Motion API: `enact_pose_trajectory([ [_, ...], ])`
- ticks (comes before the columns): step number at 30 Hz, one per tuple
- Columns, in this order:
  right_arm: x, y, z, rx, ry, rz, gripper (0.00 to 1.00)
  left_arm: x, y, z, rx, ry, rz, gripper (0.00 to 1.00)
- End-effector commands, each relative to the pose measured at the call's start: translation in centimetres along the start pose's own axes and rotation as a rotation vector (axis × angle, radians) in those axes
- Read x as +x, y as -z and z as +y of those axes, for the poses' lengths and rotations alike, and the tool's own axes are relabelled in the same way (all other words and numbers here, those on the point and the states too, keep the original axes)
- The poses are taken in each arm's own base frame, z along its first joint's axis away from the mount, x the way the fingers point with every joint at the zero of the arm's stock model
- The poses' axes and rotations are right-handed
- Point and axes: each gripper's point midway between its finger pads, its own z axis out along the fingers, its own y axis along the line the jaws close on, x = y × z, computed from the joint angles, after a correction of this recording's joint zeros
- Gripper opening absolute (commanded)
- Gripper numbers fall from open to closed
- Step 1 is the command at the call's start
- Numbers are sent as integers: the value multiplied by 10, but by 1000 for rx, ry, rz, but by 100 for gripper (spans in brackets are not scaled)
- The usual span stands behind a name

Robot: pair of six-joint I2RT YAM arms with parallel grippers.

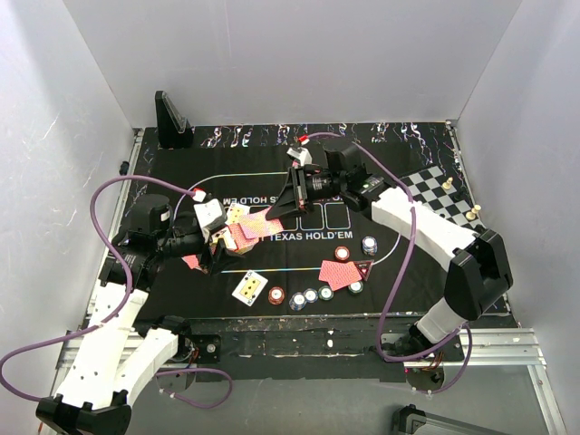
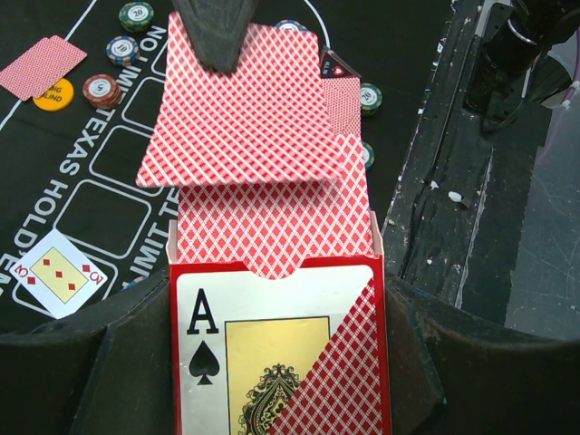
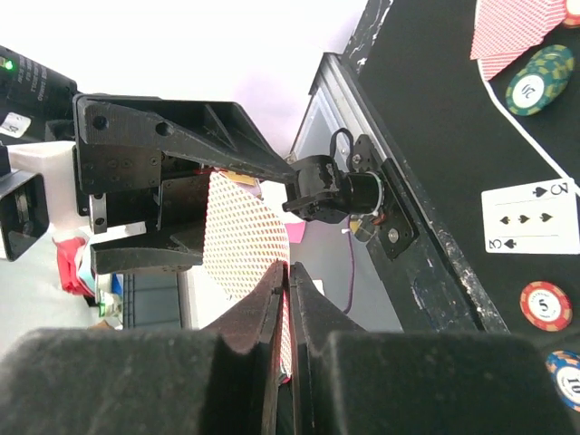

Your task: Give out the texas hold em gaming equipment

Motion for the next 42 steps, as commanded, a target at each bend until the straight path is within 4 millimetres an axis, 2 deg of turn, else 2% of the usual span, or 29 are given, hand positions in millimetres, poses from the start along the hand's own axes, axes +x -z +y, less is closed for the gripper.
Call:
enact_pose_trajectory([
  [1, -11, 26, 23, -13, 78, -48, 10, -13, 1, -2, 10, -46, -49, 0],
  [5, -29, 47, 29, 5, 111, -108, 3, -9, 1, -2, 8, -41, -38, 0],
  [8, -48, 61, 32, 21, 147, -158, 1, -9, 3, -3, 6, -49, -35, 0],
  [10, -65, 70, 24, 81, 177, -199, 1, -9, 3, -4, 8, -46, -30, 0],
  [13, -86, 71, 1, 205, 213, -234, 1, -12, 6, -6, 7, -44, -29, 0],
  [20, -139, 56, -82, 542, 306, -256, 1, -19, 10, -11, 15, -26, -38, 0],
  [23, -162, 52, -119, 781, 435, -284, 1, -22, 11, -13, 18, -17, -43, 0],
  [29, -204, 42, -142, 1104, 733, -352, 1, -25, 16, -18, 23, -10, -43, 0],
  [32, -215, 32, -144, 1236, 910, -390, 1, -26, 18, -21, 25, -11, -47, 0],
  [34, -220, 25, -145, 1323, 1013, -415, 1, -27, 19, -23, 24, -7, -49, 0],
  [39, -222, -11, -149, 1485, 1289, -440, 1, -30, 21, -26, 32, -8, -54, 0],
  [42, -221, -29, -162, 1531, 1357, -441, 1, -31, 22, -27, 32, -3, -51, 0],
])
